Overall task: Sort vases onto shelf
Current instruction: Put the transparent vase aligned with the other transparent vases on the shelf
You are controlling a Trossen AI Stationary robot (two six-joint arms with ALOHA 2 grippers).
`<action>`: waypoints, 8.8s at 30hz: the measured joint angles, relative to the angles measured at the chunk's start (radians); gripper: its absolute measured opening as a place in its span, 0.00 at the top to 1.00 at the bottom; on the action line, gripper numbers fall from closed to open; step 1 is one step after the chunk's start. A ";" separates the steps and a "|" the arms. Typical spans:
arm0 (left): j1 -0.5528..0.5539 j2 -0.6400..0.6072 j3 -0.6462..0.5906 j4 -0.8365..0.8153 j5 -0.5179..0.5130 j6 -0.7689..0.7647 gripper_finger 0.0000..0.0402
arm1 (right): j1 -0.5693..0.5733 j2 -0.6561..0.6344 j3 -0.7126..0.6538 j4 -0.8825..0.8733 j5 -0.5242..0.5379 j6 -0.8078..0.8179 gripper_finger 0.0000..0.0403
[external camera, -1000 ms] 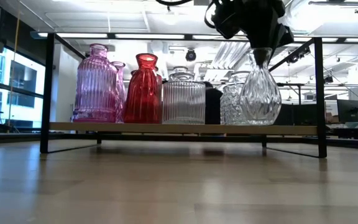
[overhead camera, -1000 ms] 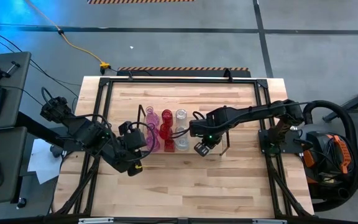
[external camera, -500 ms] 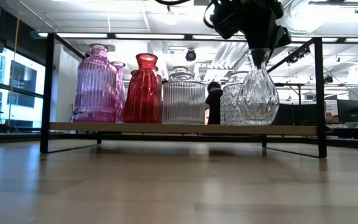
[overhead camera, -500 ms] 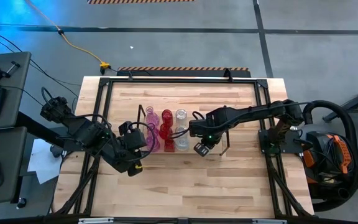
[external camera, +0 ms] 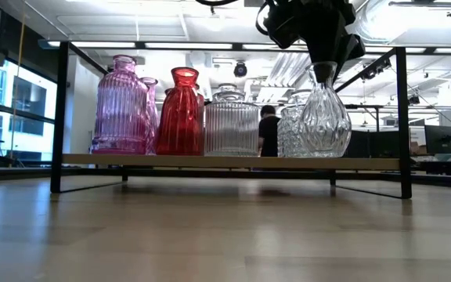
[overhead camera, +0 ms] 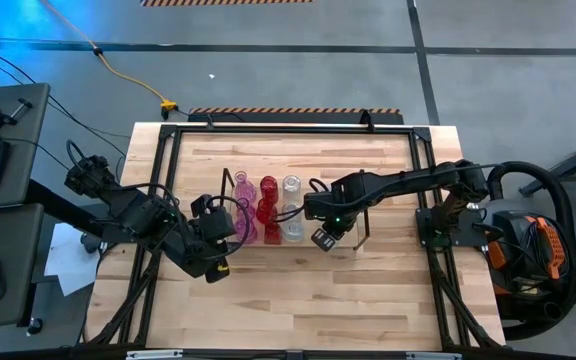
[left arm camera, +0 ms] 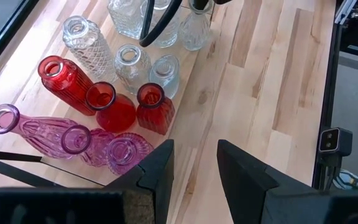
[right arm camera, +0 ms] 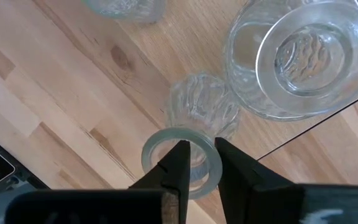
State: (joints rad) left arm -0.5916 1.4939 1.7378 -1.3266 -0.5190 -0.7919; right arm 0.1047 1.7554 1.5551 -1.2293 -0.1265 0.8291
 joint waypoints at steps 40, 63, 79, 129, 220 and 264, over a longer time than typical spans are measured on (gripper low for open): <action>0.000 0.000 0.000 0.050 -0.008 0.026 0.71 | -0.033 -0.034 0.002 -0.017 0.099 -0.026 0.86; 0.000 0.000 0.000 0.049 -0.021 0.027 0.71 | -0.019 -0.035 0.002 -0.017 0.064 -0.035 0.99; 0.000 0.000 0.000 0.049 -0.021 0.026 0.71 | -0.019 -0.035 0.002 -0.035 0.077 -0.026 0.97; -0.001 0.000 0.000 0.055 -0.012 0.009 0.71 | -0.014 -0.063 0.002 -0.071 0.051 -0.024 0.84; 0.000 0.000 0.000 0.059 -0.015 0.030 0.71 | 0.046 -0.040 0.002 0.007 0.142 0.087 0.95; 0.000 0.000 0.000 0.059 -0.015 0.028 0.71 | 0.046 -0.040 0.002 0.058 0.134 0.079 0.99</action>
State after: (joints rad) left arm -0.5919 1.4938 1.7382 -1.2675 -0.5339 -0.7639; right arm 0.1505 1.7153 1.5567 -1.1712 0.0071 0.9081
